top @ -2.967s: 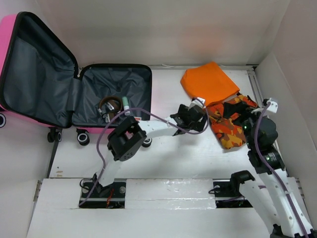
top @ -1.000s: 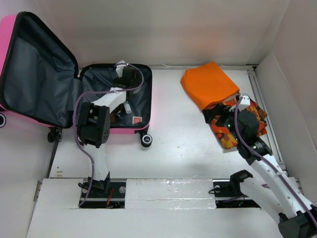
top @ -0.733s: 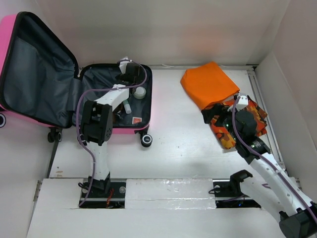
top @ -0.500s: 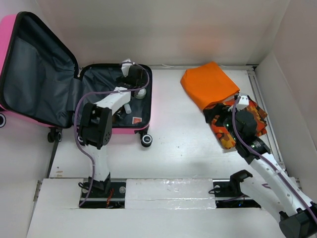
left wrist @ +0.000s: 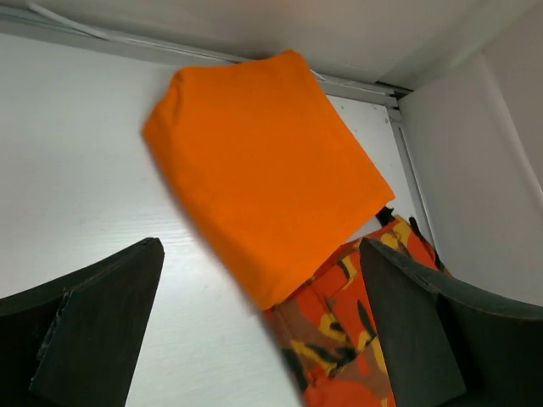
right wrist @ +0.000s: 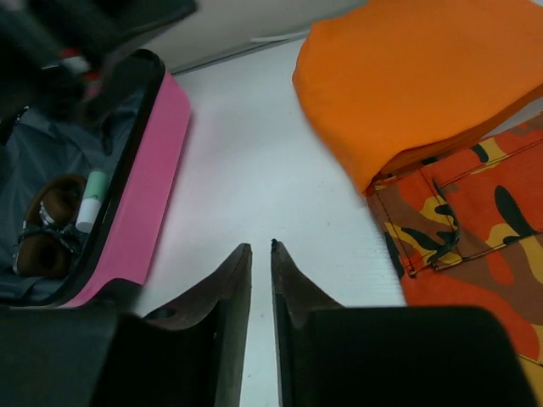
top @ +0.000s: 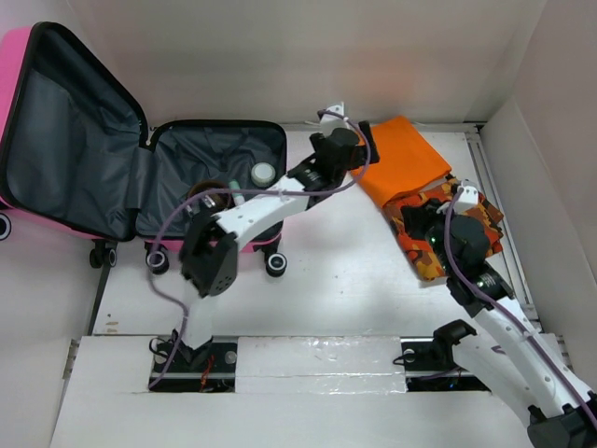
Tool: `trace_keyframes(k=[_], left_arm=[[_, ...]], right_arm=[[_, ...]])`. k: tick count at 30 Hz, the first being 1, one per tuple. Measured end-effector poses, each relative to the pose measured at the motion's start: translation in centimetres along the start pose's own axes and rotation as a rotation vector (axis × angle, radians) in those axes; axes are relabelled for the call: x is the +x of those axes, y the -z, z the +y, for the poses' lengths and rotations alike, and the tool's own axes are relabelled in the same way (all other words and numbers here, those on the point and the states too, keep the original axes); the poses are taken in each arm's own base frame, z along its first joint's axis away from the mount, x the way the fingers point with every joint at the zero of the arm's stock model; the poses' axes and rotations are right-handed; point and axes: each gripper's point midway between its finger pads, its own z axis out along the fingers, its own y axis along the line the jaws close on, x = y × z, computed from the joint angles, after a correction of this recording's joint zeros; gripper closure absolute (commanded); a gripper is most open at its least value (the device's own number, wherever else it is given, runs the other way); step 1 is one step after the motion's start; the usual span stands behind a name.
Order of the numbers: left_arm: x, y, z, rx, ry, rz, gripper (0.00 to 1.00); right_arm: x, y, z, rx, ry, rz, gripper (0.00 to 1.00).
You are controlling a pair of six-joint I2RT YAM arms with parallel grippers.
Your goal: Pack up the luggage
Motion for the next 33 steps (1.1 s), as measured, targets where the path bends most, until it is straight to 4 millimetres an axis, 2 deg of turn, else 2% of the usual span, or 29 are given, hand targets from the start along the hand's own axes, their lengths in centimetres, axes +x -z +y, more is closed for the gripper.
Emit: trace_keyframes(k=[1, 3, 4, 5, 7, 10, 11, 14, 18, 20, 24, 25, 28, 33], left_arm=[[0.9, -1.4, -0.3, -0.002, 0.012, 0.018, 0.04], [3.2, -5.0, -0.7, -0.011, 0.047, 0.049, 0.04], [5.7, -7.1, 0.0, -0.033, 0.059, 0.086, 0.04], [7.4, -8.0, 0.7, -0.050, 0.061, 0.114, 0.05], [12.3, -10.2, 3.2, -0.106, 0.071, 0.197, 0.06], [18.2, -11.9, 7.1, -0.194, 0.085, 0.299, 0.11], [17.7, -12.8, 6.9, -0.191, 0.111, 0.261, 0.13], [15.5, -13.5, 5.2, -0.158, 0.178, 0.241, 0.15], [13.8, -15.0, 4.0, -0.126, 0.239, 0.203, 0.27], [14.4, -15.5, 4.5, -0.131, 0.256, 0.214, 0.30], [17.2, -16.1, 6.4, -0.172, 0.259, 0.259, 0.33], [17.1, -16.3, 6.3, -0.162, 0.270, 0.248, 0.35], [17.1, -16.3, 6.4, -0.165, 0.274, 0.249, 0.49], [17.9, -16.7, 6.9, -0.158, 0.306, 0.281, 1.00]], right_arm=[[-0.1, 0.1, -0.1, 0.004, -0.004, -0.008, 0.74], [-0.3, 0.2, -0.1, 0.008, -0.008, -0.017, 0.58], [-0.4, 0.2, -0.1, 0.009, -0.010, -0.018, 0.48], [-0.3, 0.2, -0.1, 0.009, -0.014, -0.017, 0.45], [-0.3, 0.2, -0.2, 0.010, -0.009, -0.016, 0.41], [0.0, 0.0, -0.3, 0.013, -0.007, -0.007, 0.41], [0.1, -0.1, -0.3, 0.015, -0.005, -0.002, 0.41], [0.6, -0.3, -0.5, 0.022, -0.002, 0.011, 0.41], [0.8, -0.4, -0.5, 0.025, -0.001, 0.019, 0.41], [0.8, -0.4, -0.5, 0.025, -0.001, 0.019, 0.41], [0.7, -0.3, -0.5, 0.020, -0.002, 0.017, 0.41], [0.6, -0.3, -0.4, 0.019, -0.002, 0.015, 0.41], [0.6, -0.2, -0.3, 0.011, -0.003, 0.013, 0.41], [0.7, -0.2, -0.2, 0.006, -0.003, 0.017, 0.41]])
